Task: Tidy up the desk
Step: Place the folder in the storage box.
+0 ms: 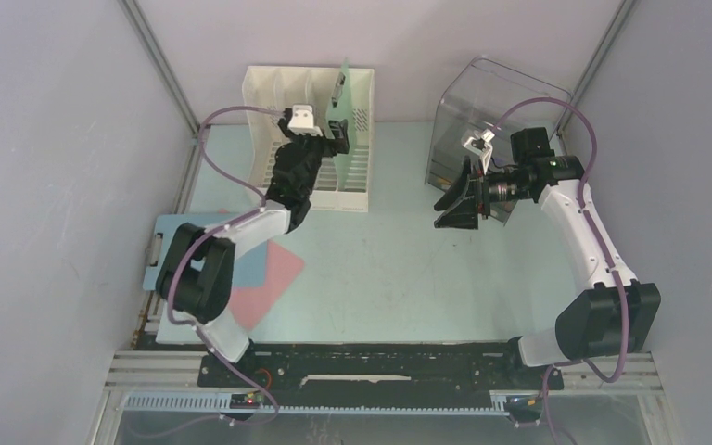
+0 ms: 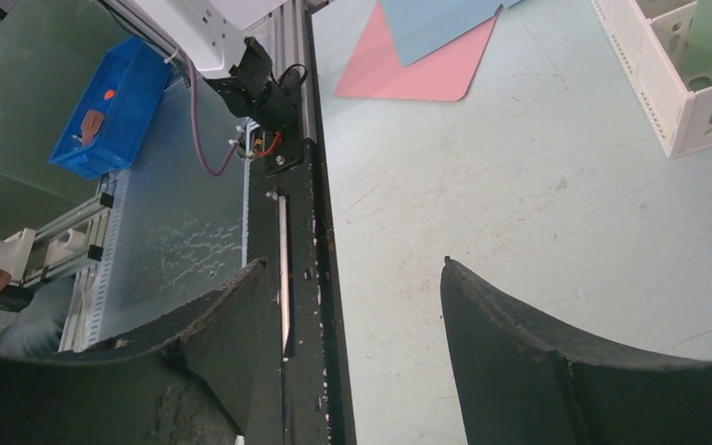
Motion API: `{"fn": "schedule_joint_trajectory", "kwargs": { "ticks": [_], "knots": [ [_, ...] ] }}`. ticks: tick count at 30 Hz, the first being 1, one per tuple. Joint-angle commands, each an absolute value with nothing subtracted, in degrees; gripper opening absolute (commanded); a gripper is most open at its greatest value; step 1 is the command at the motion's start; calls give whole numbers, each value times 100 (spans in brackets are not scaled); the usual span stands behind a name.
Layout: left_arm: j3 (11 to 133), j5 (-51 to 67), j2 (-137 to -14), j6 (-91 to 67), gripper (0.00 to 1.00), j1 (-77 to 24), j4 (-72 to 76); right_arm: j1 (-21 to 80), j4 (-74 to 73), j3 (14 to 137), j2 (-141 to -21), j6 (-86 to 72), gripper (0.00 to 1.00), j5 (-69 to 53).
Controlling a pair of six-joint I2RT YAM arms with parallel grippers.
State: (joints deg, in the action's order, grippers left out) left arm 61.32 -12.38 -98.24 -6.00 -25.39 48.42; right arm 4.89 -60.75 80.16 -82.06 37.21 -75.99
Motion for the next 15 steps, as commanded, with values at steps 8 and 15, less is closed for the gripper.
{"fn": "schedule_joint_trajectory", "kwargs": {
  "ticks": [8, 15],
  "knots": [
    [6031, -1731, -8217, -447, 100, -2542, 2598, 457, -6139, 8082, -8095, 3864, 75, -7675],
    [5301, -2288, -7201, -656, 100, -2541, 1922, 457, -6147, 8082, -8106, 3876, 75, -7662]
  ]
}}
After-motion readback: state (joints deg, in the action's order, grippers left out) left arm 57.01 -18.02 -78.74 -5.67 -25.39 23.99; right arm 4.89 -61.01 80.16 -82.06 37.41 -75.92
